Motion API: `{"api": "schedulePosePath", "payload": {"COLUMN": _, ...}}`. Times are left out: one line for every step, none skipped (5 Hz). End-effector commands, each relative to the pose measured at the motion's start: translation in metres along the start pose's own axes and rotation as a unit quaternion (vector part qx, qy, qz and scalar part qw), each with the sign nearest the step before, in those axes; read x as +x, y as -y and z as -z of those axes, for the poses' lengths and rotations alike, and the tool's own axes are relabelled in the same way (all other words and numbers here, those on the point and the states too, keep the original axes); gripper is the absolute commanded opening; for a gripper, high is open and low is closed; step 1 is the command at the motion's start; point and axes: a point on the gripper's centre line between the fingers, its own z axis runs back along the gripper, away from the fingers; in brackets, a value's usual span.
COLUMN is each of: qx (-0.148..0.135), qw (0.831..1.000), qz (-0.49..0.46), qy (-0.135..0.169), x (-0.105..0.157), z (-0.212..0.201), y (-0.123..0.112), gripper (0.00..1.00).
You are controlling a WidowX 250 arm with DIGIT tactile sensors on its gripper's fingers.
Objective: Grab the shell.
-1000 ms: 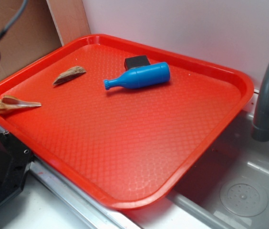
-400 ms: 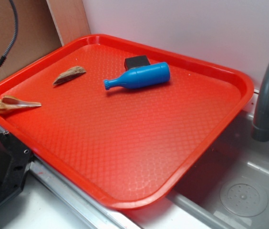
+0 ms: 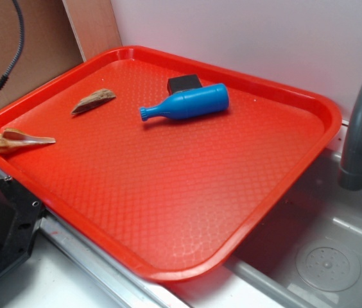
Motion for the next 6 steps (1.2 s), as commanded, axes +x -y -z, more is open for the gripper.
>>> {"api": "schedulePosePath", "payload": {"qx": -0.123, "qw": 0.989, "qz": 0.082, "qy": -0.027, "x": 0.004, "z": 0.047, "y": -0.033, "gripper": 1.00}}
{"api": "schedulePosePath", "payload": {"qx": -0.124, "qw": 0.986, "qz": 0.103, "qy": -0.049, "x": 0.006, "z": 0.065, "y": -0.034, "gripper": 1.00}}
{"api": "schedulePosePath", "payload": {"qx": -0.106, "qw": 0.986, "qz": 0.116, "qy": -0.058, "x": 0.012, "z": 0.085, "y": -0.028, "gripper": 1.00}}
{"api": "schedulePosePath", "payload": {"qx": -0.089, "qw": 0.988, "qz": 0.121, "qy": -0.046, "x": 0.014, "z": 0.094, "y": -0.016, "gripper": 1.00}}
{"api": "schedulePosePath", "payload": {"qx": -0.087, "qw": 0.988, "qz": 0.122, "qy": -0.039, "x": 0.011, "z": 0.103, "y": 0.000, "gripper": 1.00}}
{"api": "schedulePosePath", "payload": {"qx": -0.091, "qw": 0.989, "qz": 0.099, "qy": -0.067, "x": 0.004, "z": 0.113, "y": 0.004, "gripper": 1.00}}
